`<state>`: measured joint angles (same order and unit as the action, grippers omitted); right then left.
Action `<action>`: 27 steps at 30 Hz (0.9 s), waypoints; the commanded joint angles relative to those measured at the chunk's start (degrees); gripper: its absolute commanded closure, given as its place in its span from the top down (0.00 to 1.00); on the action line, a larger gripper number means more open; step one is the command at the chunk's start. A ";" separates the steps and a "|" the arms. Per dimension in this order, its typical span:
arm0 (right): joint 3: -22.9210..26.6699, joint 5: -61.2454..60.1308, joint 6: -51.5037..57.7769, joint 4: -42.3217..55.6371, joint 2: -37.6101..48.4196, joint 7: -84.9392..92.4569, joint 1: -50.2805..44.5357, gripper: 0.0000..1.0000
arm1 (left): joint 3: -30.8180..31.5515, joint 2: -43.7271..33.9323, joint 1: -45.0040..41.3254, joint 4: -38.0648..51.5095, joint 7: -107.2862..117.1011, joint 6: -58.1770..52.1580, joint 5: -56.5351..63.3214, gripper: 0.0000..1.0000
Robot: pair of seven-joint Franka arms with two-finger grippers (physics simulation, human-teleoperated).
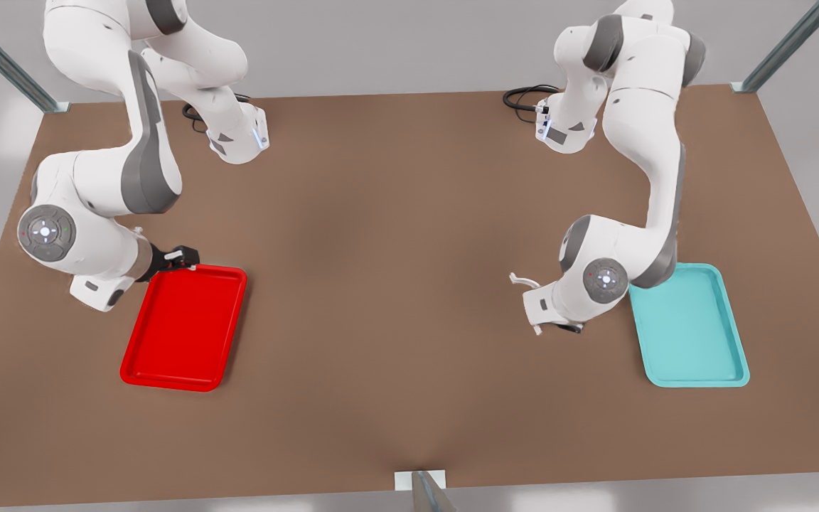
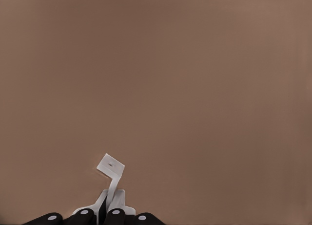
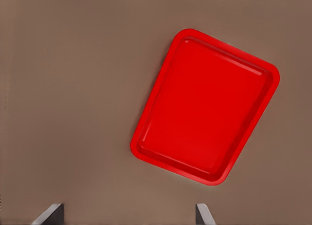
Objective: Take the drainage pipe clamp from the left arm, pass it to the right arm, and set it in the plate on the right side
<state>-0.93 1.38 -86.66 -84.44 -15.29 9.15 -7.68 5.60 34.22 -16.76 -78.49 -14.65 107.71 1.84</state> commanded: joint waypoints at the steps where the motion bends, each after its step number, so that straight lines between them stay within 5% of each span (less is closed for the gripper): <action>1: -0.04 0.12 -0.26 0.59 -1.14 6.93 -3.91 1.00 | 0.03 1.11 -3.10 2.37 50.07 -4.44 -0.35 0.21; 10: -0.22 -4.28 -14.14 -0.55 -5.97 6.06 -23.95 1.00 | 4.34 10.33 -17.25 15.72 75.02 -3.56 -0.87 0.21; 17: -0.30 -4.28 -35.76 -26.57 10.11 9.22 -24.13 1.00 | 3.98 13.59 -18.66 19.86 81.19 -1.45 -0.96 0.21; 22: -0.57 -4.19 -50.88 -30.96 8.27 10.88 -29.49 1.00 | 4.07 13.59 -18.31 19.78 80.31 -1.80 -1.05 0.21; 27: -0.57 -4.19 -54.49 -30.96 6.51 28.64 -29.58 1.00 | 4.69 13.50 -18.39 19.78 79.08 -2.50 -2.72 0.21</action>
<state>-1.50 -2.71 -133.01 -115.41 -8.73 18.86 -37.52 10.14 47.83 -35.12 -58.74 45.25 105.44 0.09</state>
